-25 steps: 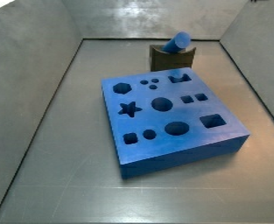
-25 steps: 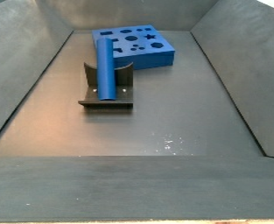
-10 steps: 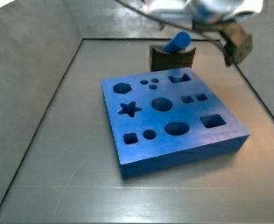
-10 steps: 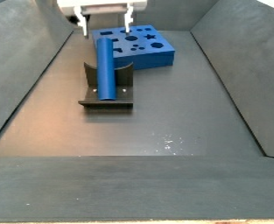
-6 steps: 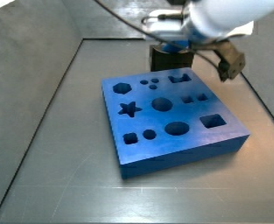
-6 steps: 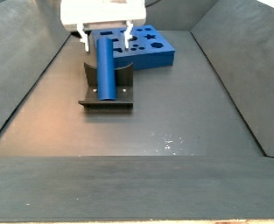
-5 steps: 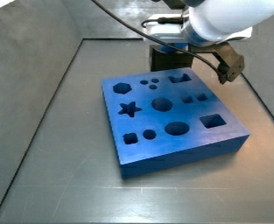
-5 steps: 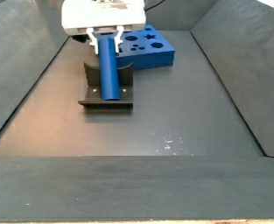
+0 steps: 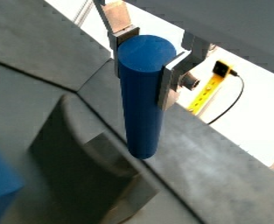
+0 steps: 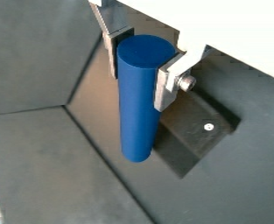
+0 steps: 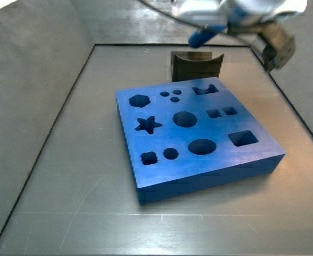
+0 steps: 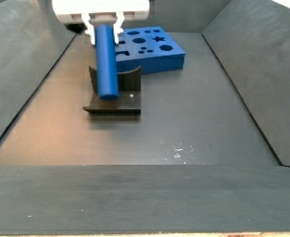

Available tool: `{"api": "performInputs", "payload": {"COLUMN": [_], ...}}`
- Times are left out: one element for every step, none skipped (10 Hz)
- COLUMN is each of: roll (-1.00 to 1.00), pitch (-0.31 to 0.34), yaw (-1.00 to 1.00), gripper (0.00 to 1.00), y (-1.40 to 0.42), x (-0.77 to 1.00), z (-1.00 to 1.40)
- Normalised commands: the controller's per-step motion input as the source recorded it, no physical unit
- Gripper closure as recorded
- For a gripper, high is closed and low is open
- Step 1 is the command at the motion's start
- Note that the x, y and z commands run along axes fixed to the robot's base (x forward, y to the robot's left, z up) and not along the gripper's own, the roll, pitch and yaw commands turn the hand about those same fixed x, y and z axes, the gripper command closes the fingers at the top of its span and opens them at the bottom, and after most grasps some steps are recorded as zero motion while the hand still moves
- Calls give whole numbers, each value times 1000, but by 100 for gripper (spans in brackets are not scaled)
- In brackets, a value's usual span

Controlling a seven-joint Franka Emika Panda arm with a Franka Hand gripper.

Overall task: Pick up the round object. Move up. Place the round object on the fixture. Regrasp the round object. Move to above the board. Insert the round object.
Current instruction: Move to above the board.

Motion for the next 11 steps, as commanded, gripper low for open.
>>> {"api": "performInputs", "payload": {"roll": [-7, -12, -15, -20, -30, -34, -39, -40, -44, -45, -1000], "pitch": [40, 66, 91, 122, 138, 145, 145, 139, 123, 116, -25], "yaw": [19, 16, 20, 32, 44, 55, 78, 92, 109, 114, -97], "gripper": [100, 100, 100, 100, 100, 100, 100, 100, 100, 100, 100], "y": [117, 102, 88, 69, 56, 50, 19, 6, -6, -7, -1000], "x": [173, 160, 151, 142, 137, 129, 81, 55, 29, 24, -711], "z": [1000, 1000, 1000, 1000, 1000, 1000, 770, 601, 381, 272, 316]}}
